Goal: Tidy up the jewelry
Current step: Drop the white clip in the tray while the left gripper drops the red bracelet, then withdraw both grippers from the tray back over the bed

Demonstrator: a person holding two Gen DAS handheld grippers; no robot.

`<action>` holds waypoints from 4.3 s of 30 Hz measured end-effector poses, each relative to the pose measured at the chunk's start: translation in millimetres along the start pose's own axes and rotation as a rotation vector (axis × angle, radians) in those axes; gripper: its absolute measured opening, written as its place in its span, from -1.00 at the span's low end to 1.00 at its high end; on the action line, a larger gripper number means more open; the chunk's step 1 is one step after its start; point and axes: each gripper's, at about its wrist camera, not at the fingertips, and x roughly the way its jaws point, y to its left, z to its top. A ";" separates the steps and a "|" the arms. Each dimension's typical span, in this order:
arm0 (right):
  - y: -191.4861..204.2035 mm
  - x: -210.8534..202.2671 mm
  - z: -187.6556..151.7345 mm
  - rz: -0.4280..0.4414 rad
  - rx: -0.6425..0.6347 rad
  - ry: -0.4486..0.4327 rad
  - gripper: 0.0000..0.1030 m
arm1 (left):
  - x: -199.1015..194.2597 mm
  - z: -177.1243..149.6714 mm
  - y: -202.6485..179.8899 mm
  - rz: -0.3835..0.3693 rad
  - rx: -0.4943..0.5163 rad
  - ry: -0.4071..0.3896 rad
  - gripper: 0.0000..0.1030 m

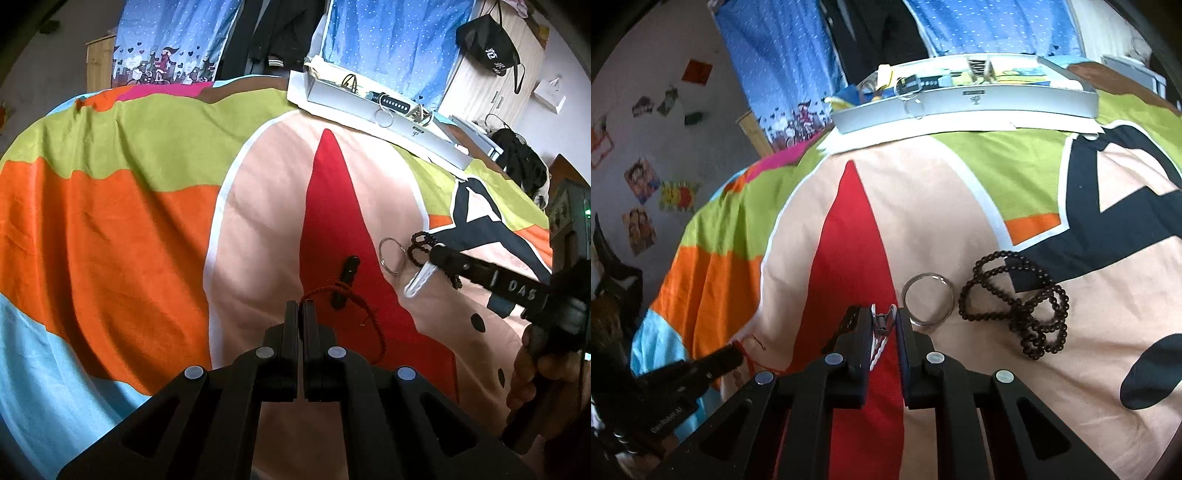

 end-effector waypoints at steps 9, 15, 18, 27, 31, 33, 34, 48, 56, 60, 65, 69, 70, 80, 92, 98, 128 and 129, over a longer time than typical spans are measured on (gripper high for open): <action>-13.2 -24.7 19.9 0.058 0.078 -0.124 -0.76 | -9.7 25.5 -5.7 -0.033 -0.014 -0.069 -0.99; -29.3 -41.1 53.8 0.071 0.082 -0.252 -0.76 | -3.7 70.4 -19.4 -0.072 -0.023 -0.125 -0.99; -40.5 -46.9 80.2 0.071 0.078 -0.338 -0.76 | 3.5 96.8 -27.6 -0.090 -0.029 -0.146 -0.99; -72.9 -45.8 157.6 0.014 0.036 -0.553 -0.76 | 45.2 205.5 -62.9 -0.127 0.001 -0.234 -0.99; -95.5 -32.2 175.6 -0.018 0.064 -0.573 -0.76 | 73.1 245.8 -69.6 -0.127 -0.013 -0.245 -0.99; -102.4 -26.2 180.0 -0.041 0.066 -0.566 -0.76 | 89.3 262.4 -70.0 -0.115 -0.007 -0.236 -0.99; -104.7 -24.1 181.3 -0.052 0.064 -0.560 -0.76 | 97.4 268.1 -71.4 -0.106 -0.001 -0.227 -0.99; -126.7 6.9 182.2 -0.131 0.106 -0.455 -0.74 | 159.1 279.6 -64.2 -0.076 -0.055 -0.103 -0.99; -129.3 4.6 183.1 -0.133 0.119 -0.433 -0.52 | 156.8 278.9 -62.3 -0.058 -0.065 -0.073 -0.97; -131.6 -0.9 183.8 -0.135 0.125 -0.436 -0.38 | 155.2 279.2 -63.7 -0.052 -0.065 -0.052 -0.65; -133.2 -11.4 183.6 -0.136 0.133 -0.453 -0.11 | 143.5 277.8 -63.3 -0.059 -0.086 -0.086 -0.08; -133.5 -20.7 183.3 -0.138 0.131 -0.461 0.13 | 134.8 278.1 -65.3 -0.051 -0.095 -0.079 -0.07; -132.9 -24.5 182.8 -0.139 0.128 -0.463 0.23 | 130.8 277.1 -66.7 -0.049 -0.091 -0.084 -0.03; -118.2 -62.2 175.5 -0.150 0.056 -0.488 0.78 | 84.9 259.8 -74.3 -0.051 -0.090 -0.132 0.34; -95.4 -98.0 137.0 -0.141 0.013 -0.461 0.84 | 30.2 198.6 -74.0 -0.034 -0.072 -0.121 0.34; -80.0 -115.9 93.9 -0.119 0.043 -0.441 0.87 | 2.0 143.6 -69.5 -0.015 -0.042 -0.121 0.34; -45.8 -67.5 -18.5 -0.224 0.124 0.033 1.00 | -29.9 -20.1 -18.9 0.117 0.035 0.020 0.44; -47.1 -64.9 -19.0 -0.224 0.128 0.044 1.00 | -27.1 -20.5 -17.8 0.122 0.032 0.031 0.44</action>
